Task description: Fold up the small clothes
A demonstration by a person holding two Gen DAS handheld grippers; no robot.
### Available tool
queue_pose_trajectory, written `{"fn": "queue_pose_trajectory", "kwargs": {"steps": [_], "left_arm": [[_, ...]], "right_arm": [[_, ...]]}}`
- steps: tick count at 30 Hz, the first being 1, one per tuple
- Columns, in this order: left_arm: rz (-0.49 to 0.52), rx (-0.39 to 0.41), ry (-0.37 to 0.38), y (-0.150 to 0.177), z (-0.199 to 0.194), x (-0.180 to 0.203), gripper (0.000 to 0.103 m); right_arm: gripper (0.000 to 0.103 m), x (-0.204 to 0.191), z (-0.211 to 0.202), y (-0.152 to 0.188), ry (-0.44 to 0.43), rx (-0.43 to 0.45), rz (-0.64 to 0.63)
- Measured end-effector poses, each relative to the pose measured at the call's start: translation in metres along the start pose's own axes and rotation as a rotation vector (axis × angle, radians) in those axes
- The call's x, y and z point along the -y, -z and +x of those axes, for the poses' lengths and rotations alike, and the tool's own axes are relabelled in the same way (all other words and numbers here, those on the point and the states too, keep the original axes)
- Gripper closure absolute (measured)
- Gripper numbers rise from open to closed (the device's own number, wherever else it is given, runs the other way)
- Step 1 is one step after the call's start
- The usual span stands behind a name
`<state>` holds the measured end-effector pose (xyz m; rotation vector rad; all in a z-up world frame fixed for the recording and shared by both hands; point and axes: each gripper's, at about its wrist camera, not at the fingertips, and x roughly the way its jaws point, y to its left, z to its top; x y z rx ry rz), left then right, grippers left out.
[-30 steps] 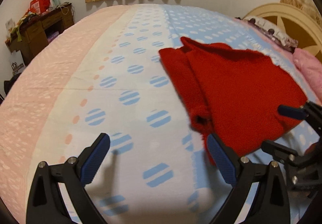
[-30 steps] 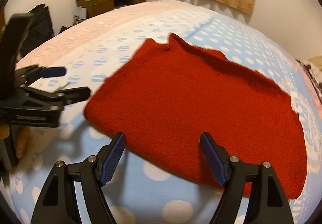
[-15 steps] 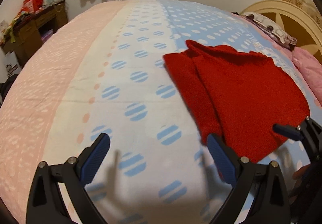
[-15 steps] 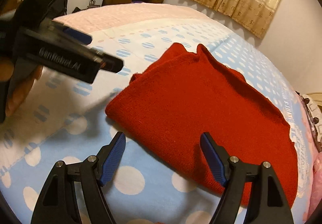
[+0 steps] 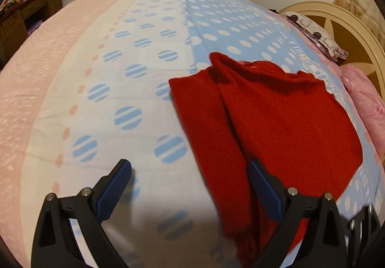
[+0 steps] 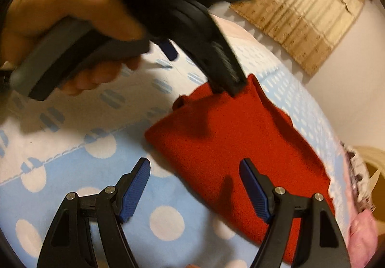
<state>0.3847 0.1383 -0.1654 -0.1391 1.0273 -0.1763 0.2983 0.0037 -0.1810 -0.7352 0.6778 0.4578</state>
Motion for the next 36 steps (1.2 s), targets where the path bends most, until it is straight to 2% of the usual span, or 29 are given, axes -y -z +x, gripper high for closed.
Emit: {"fn": "queue_pose_trajectory", "kwargs": {"steps": [4,6,12,15,21,26,29,30,31,32,33,36], "left_arm": [[-0.095,0.015,0.069,-0.007,0.009,-0.012,0.004],[-0.133,0.034,0.116,-0.009,0.007,-0.016,0.004],[-0.185,0.094,0.234,-0.014,-0.006,-0.016,0.004],[-0.175,0.102,0.223,-0.019,-0.006,-0.01,0.004],[-0.101,0.024,0.095,-0.029,0.02,0.011,0.005],[-0.08,0.019,0.05,-0.032,0.033,0.011,0.018],[-0.081,0.019,0.076,-0.033,0.031,0.007,0.045],[-0.086,0.014,0.101,-0.033,0.03,0.005,0.059],[-0.09,0.007,0.113,-0.033,0.03,0.003,0.065],[-0.096,0.007,0.122,-0.032,0.029,0.002,0.067],[-0.101,0.007,0.139,-0.032,0.028,0.001,0.072],[-0.106,0.01,0.139,-0.031,0.028,0.003,0.071]], "right_arm": [[0.027,-0.005,0.007,-0.006,0.036,-0.003,-0.021],[0.033,-0.008,0.009,-0.005,0.043,-0.003,-0.028],[0.034,-0.004,0.008,0.002,0.032,0.012,-0.007],[0.034,0.0,0.01,0.004,0.018,0.013,0.01],[0.034,-0.002,0.011,0.004,0.031,0.023,0.005],[0.034,0.0,0.01,0.005,0.025,0.03,0.018],[0.037,0.001,0.008,0.006,0.033,0.041,0.026],[0.048,0.001,0.008,0.006,0.032,0.044,0.029],[0.054,0.002,0.006,0.011,0.03,0.045,0.03],[0.06,0.005,0.008,0.013,0.033,0.041,0.03],[0.06,0.005,0.01,0.014,0.036,0.035,0.03],[0.06,0.004,0.011,0.015,0.044,0.034,0.027]]}}
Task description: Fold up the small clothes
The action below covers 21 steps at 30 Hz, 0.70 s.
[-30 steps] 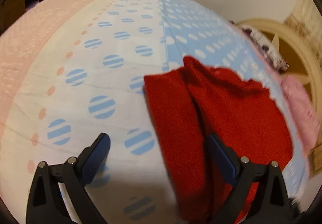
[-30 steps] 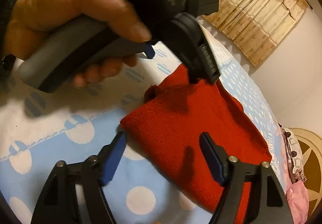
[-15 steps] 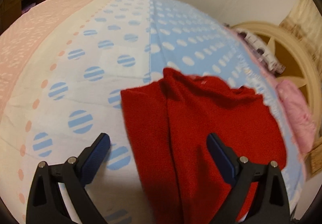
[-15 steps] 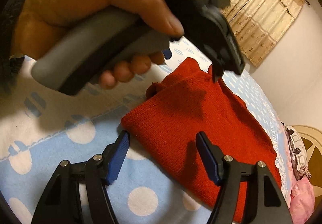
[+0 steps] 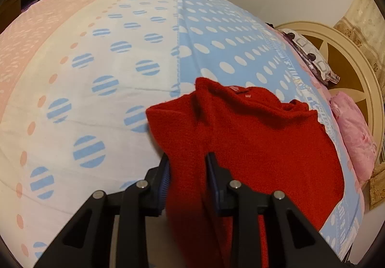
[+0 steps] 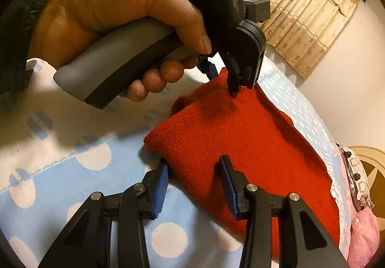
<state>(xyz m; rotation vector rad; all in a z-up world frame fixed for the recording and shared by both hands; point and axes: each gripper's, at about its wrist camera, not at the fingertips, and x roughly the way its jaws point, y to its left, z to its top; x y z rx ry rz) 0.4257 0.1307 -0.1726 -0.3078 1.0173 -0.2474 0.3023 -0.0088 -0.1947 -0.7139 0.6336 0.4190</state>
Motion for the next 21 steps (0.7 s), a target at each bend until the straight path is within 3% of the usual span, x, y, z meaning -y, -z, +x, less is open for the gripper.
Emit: {"fn": "queue_pose_trajectory", "kwargs": {"steps": [2,6,8,10,11,12,14,21], "left_arm": [[-0.004,0.006,-0.016,0.0,0.001,0.001,0.064],[-0.062,0.004,0.033,-0.003,0.003,-0.003,0.052],[-0.071,0.007,0.048,-0.003,0.004,-0.004,0.05],[-0.025,0.008,0.037,-0.003,0.003,-0.001,0.059],[-0.006,0.01,0.036,-0.002,0.002,0.0,0.07],[0.004,0.004,0.058,-0.002,0.002,0.0,0.086],[-0.009,0.007,0.081,-0.001,-0.002,-0.001,0.086],[-0.126,0.037,0.22,-0.01,-0.018,-0.007,0.087]], "right_arm": [[0.06,-0.001,0.001,0.0,0.016,-0.004,-0.01],[0.06,-0.008,0.0,0.0,0.043,-0.002,-0.035],[0.059,-0.01,0.0,0.001,0.06,-0.002,-0.053],[0.059,-0.013,0.0,0.001,0.067,0.0,-0.064],[0.059,-0.011,0.0,0.002,0.06,0.002,-0.056],[0.068,-0.008,0.0,0.002,0.053,0.004,-0.047],[0.088,-0.005,-0.004,0.002,0.042,0.011,-0.027],[0.095,0.013,-0.026,0.002,0.029,0.053,0.024]]}}
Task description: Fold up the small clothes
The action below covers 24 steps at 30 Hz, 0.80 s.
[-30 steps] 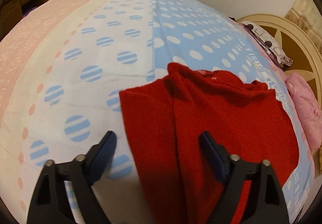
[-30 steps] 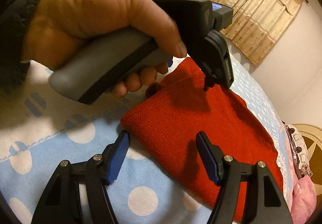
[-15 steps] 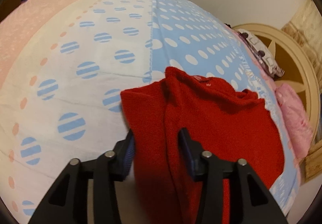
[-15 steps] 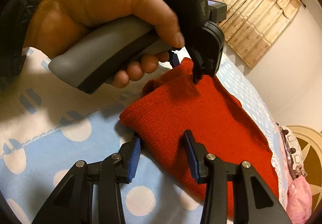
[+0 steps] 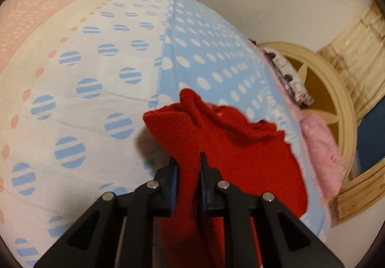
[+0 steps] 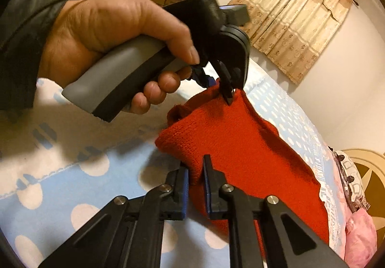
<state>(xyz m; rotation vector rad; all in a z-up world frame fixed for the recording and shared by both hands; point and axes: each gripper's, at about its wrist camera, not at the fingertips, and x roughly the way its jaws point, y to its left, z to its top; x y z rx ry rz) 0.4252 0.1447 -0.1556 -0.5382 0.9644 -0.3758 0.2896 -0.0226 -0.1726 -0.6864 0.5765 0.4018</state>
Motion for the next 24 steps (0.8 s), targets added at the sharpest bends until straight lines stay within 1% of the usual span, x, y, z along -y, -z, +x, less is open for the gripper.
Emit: {"fn": "queue_pose_trajectory", "kwargs": {"steps": [8,11,18,24], "left_arm": [[-0.006,0.046,0.09,-0.007,-0.009,0.023,0.088],[0.001,0.058,0.105,-0.012,-0.01,0.036,0.088],[0.049,0.084,0.151,-0.024,-0.003,0.086,0.088],[0.082,0.083,0.187,-0.028,0.017,0.128,0.088]], "right_arm": [[0.095,0.011,-0.025,0.006,0.035,0.037,0.055],[0.096,0.02,-0.036,0.009,0.061,0.053,0.081],[0.096,0.054,-0.05,0.018,0.105,0.078,0.155],[0.096,0.083,-0.063,0.037,0.141,0.081,0.241]]}}
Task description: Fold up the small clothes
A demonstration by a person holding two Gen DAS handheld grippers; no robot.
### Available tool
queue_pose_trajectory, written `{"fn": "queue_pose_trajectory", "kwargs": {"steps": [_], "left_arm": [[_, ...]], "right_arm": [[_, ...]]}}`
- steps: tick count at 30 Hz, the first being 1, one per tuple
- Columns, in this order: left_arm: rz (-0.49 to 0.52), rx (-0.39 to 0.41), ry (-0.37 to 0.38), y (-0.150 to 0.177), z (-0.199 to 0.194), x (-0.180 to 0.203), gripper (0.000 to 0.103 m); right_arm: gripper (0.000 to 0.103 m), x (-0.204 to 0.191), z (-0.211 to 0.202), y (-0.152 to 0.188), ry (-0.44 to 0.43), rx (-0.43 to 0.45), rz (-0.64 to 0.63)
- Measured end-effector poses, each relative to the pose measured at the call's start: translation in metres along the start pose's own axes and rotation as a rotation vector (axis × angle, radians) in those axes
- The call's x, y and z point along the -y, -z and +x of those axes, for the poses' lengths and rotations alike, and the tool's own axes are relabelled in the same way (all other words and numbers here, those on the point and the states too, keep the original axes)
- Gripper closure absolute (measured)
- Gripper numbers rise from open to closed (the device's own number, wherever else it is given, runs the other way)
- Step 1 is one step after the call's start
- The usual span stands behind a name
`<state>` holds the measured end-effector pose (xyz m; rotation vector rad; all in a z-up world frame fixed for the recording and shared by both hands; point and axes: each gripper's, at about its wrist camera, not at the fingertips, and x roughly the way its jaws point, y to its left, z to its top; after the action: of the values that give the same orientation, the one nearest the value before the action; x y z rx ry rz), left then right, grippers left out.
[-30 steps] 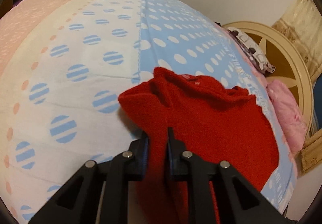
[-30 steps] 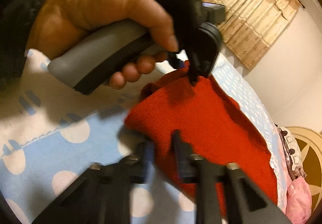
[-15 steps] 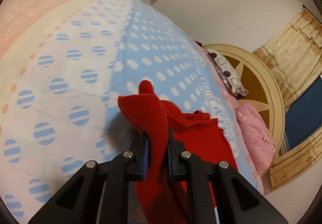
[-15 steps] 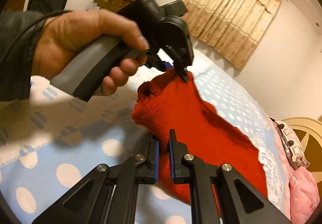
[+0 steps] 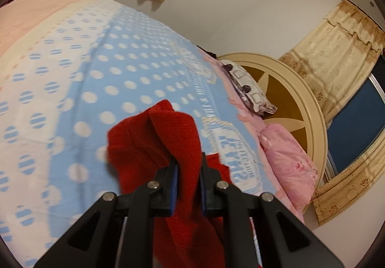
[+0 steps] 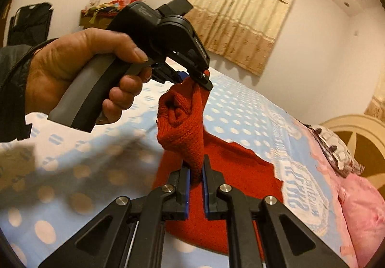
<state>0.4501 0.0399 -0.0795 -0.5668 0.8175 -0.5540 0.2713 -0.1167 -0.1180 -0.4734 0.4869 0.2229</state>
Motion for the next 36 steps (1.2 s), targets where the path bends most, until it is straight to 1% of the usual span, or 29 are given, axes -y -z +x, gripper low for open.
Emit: {"fn": "queue_pose_trajectory", "kwargs": {"steps": [3,10,16,19,24,27,29,32,34,35,36], "left_arm": [[0.02,-0.019,0.017,0.001,0.019,0.019,0.088],[0.08,-0.081,0.034,0.008,0.062,0.055,0.088],[0.129,-0.145,0.038,0.023,0.097,0.079,0.088],[0.136,-0.177,0.043,0.031,0.113,0.084,0.088],[0.157,-0.218,0.036,0.044,0.138,0.099,0.088],[0.203,-0.237,0.004,0.053,0.151,0.109,0.088],[0.231,-0.251,-0.01,0.058,0.157,0.116,0.085],[0.282,-0.237,-0.026,0.063,0.153,0.129,0.075],[0.324,-0.229,-0.026,0.064,0.145,0.136,0.058],[0.346,-0.216,-0.033,0.065,0.14,0.139,0.055],[0.373,-0.199,-0.051,0.067,0.133,0.142,0.048]], "right_arm": [[0.096,0.016,0.0,0.002,0.013,-0.01,0.038],[0.096,0.048,-0.004,0.018,0.023,-0.056,0.15],[0.096,0.072,-0.003,0.032,0.036,-0.104,0.224],[0.096,0.081,-0.003,0.042,0.053,-0.133,0.252],[0.096,0.105,-0.003,0.064,0.065,-0.19,0.328],[0.096,0.115,-0.001,0.077,0.04,-0.228,0.383],[0.096,0.119,-0.002,0.081,0.017,-0.246,0.413],[0.096,0.122,-0.001,0.085,0.001,-0.269,0.436],[0.096,0.125,0.001,0.09,-0.003,-0.285,0.447],[0.096,0.127,0.001,0.093,-0.004,-0.295,0.457],[0.096,0.128,0.002,0.095,-0.01,-0.307,0.466]]}}
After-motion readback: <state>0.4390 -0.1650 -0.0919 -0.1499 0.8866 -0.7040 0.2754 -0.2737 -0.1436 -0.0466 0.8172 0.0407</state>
